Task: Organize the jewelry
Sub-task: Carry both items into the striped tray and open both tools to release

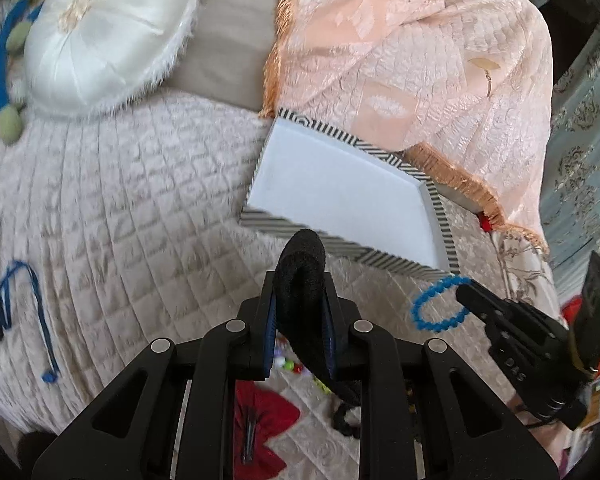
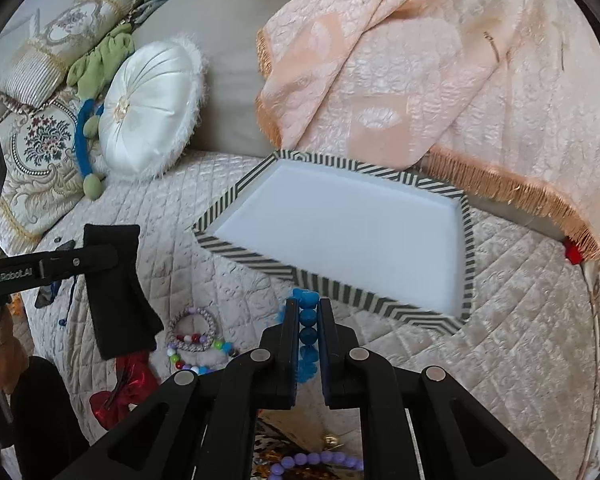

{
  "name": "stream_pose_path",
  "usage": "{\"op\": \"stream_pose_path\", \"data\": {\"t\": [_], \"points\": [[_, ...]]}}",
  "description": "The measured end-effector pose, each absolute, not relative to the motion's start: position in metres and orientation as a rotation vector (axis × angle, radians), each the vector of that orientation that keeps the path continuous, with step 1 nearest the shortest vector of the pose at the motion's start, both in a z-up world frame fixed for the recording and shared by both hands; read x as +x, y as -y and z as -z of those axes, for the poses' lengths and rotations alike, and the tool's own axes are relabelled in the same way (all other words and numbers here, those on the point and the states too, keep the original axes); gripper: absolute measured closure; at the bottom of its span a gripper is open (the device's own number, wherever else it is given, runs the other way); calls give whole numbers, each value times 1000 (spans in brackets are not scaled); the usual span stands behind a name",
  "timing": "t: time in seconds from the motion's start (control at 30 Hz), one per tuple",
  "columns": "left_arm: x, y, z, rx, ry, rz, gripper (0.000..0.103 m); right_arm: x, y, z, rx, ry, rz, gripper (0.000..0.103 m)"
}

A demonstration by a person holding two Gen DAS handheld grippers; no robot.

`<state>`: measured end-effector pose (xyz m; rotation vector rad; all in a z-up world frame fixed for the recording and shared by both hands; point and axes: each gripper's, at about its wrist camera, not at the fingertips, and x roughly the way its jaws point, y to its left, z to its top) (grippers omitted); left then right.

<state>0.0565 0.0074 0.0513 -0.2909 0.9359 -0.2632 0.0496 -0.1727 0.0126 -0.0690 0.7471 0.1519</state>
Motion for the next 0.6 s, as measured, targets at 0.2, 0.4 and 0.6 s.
{"op": "stream_pose_path", "data": {"t": [0.2, 0.4, 0.6], "points": [[75, 8, -54, -228, -918, 244, 85, 61, 187, -16, -66, -746, -130, 95], [97, 20, -50, -194, -917, 232, 85, 82, 197, -17, -70, -753, -109, 95], [125, 28, -44, -218, -915, 255, 85, 107, 205, -17, -68, -761, -95, 95]]}}
